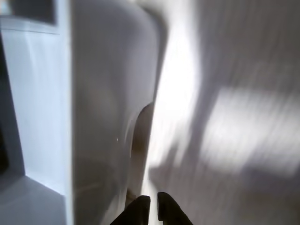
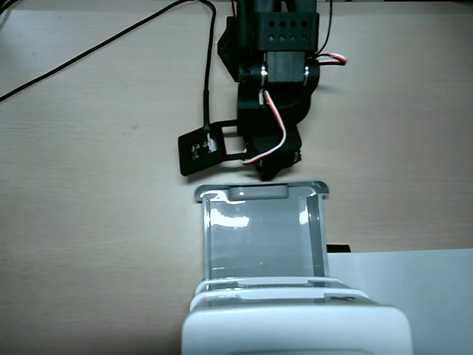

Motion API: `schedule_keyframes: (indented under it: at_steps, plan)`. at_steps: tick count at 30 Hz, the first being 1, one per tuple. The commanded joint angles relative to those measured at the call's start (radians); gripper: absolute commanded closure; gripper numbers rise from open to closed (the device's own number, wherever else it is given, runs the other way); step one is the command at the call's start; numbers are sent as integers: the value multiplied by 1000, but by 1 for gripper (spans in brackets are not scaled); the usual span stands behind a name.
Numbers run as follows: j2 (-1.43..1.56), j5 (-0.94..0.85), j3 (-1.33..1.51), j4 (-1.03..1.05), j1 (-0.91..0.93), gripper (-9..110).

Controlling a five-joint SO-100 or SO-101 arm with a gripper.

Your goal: Close drawer.

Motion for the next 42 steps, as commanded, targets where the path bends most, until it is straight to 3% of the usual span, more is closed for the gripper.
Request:
schedule_keyframes:
  at_steps: [1, 10, 25, 42]
  plan:
    - [-80, 15, -83, -52, 0, 101]
    - [-371, 78, -330, -176, 51, 101]
    - [-721, 121, -684, -210, 52, 101]
    - [-692, 63, -684, -181, 94, 101]
